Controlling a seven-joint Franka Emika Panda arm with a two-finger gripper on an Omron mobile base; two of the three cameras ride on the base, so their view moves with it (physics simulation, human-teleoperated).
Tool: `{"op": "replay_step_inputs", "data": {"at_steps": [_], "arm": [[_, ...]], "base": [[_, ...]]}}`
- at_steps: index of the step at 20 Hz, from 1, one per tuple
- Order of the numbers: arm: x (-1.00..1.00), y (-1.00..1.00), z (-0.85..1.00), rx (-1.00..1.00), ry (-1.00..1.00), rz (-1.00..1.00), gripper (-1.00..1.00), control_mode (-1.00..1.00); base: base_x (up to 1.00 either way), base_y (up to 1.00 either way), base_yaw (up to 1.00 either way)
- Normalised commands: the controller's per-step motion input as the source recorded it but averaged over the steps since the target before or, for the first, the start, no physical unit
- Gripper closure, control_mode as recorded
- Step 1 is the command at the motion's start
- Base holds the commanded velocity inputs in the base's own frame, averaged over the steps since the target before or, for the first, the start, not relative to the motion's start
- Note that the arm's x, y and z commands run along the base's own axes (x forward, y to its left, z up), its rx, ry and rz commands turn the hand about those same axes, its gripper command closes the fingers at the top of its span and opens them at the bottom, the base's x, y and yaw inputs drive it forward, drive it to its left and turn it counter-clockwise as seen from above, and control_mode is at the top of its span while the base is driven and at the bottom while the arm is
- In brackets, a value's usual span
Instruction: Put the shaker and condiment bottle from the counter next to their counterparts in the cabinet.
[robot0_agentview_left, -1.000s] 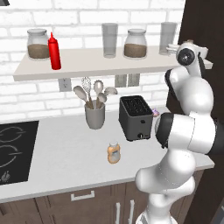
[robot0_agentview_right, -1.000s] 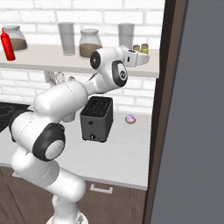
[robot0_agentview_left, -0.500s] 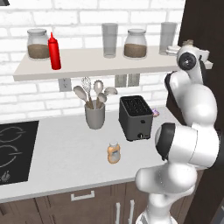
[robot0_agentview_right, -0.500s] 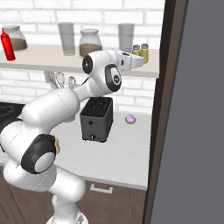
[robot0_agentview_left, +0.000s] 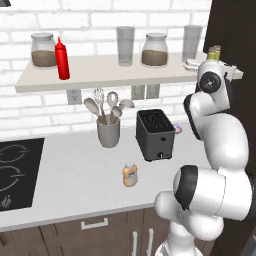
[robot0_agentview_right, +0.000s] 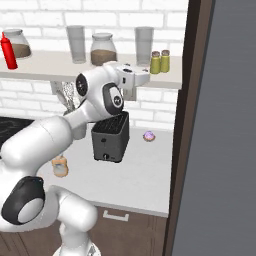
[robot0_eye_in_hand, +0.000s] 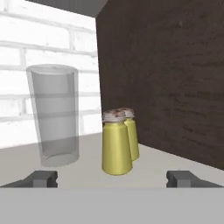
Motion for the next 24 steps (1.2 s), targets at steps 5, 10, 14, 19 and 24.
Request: {"op": "replay_step_inputs", "data": {"at_steps": [5,10,14,19,24], "arm": [[-0.84,0.42,-0.08,-0.01,-0.06,0.05,-1.00,-1.00],[-1.00,0.32,-0.09,-0.01,-0.06,0.08,-1.00,-1.00],[-1.00,0.25,-0.12,-0.03,-0.05,0.08,-1.00,-1.00],[-1.00,0.15,-0.19,-0.04,-0.05,0.11,-1.00,-1.00],[-0.93,0.10,-0.15,-0.03,-0.01,0.12,-1.00,-1.00]], "base": [[0.00,0.00,0.00],[0.00,0.00,0.00],[0.00,0.00,0.00],[0.00,0.00,0.00],[0.00,0.00,0.00]]}}
